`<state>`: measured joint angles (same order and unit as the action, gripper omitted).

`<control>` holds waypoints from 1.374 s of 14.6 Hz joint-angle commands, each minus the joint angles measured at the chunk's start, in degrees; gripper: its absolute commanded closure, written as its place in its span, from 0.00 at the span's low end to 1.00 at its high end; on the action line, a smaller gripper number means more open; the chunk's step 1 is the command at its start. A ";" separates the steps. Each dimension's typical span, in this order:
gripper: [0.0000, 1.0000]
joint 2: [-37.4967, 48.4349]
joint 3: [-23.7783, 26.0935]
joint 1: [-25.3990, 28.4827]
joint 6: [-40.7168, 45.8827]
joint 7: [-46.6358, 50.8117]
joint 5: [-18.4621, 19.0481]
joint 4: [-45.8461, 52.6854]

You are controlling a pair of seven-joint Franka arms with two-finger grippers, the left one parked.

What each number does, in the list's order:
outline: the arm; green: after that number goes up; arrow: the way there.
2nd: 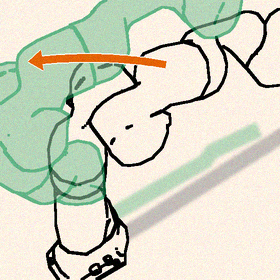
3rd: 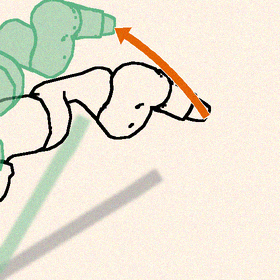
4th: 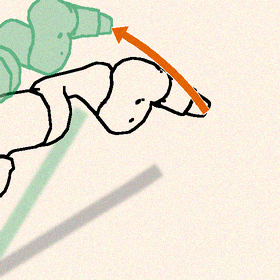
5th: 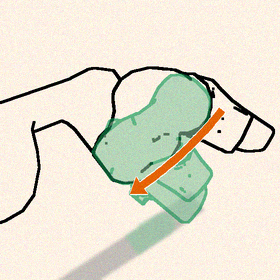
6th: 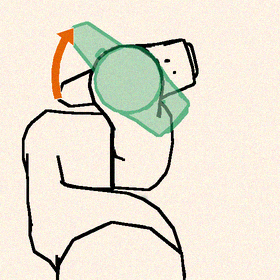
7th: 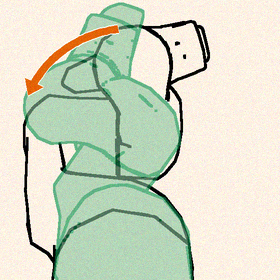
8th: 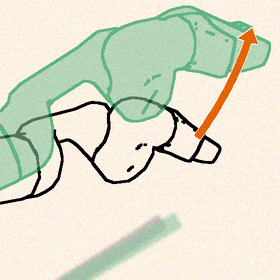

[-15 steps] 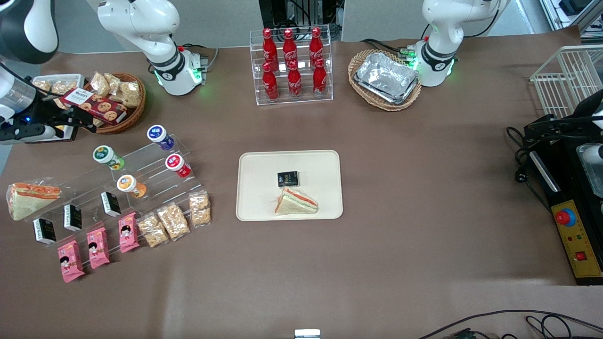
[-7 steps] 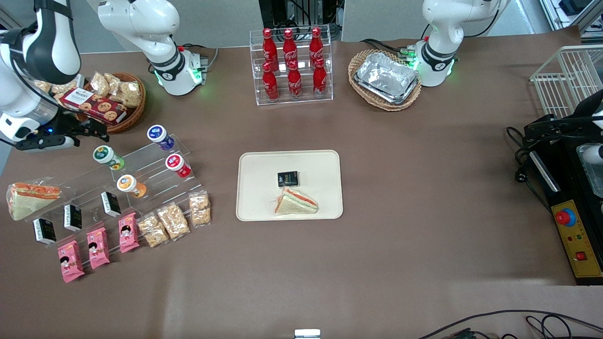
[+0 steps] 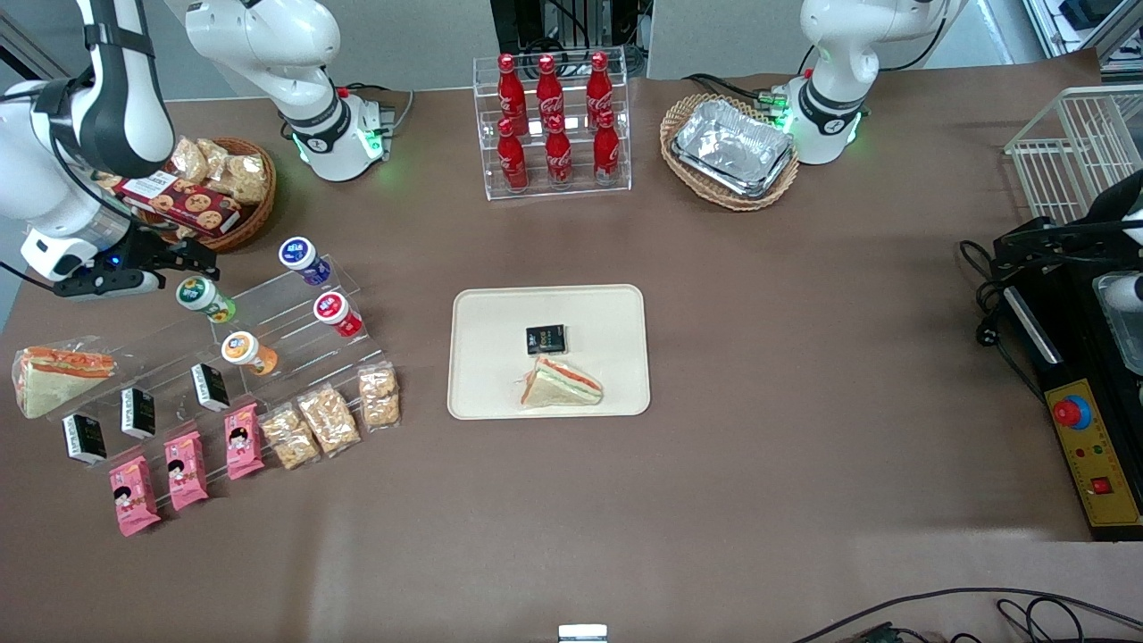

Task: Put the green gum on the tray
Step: 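Lower the right gripper onto the green-labelled bottle on the rack and grasp it, then lift the green bottle and carry it with the right gripper over the cream tray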

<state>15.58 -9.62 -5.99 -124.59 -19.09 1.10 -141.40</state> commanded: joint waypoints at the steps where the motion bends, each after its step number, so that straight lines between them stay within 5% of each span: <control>1: 0.07 -1.08 0.13 -0.42 -3.73 -0.33 0.66 -1.60; 6: 0.49 -1.08 0.13 -0.42 -3.73 -0.42 0.57 -1.25; 8: 0.59 -0.99 0.13 -0.42 -3.64 -0.42 0.57 -0.99; 14: 0.66 -1.17 0.48 0.19 5.12 -0.42 0.49 7.34; 20: 0.66 -6.78 1.00 0.54 29.02 0.10 -3.37 29.56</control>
<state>13.78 -8.86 -5.76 -106.49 -19.15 0.59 -124.14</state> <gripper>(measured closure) 0.427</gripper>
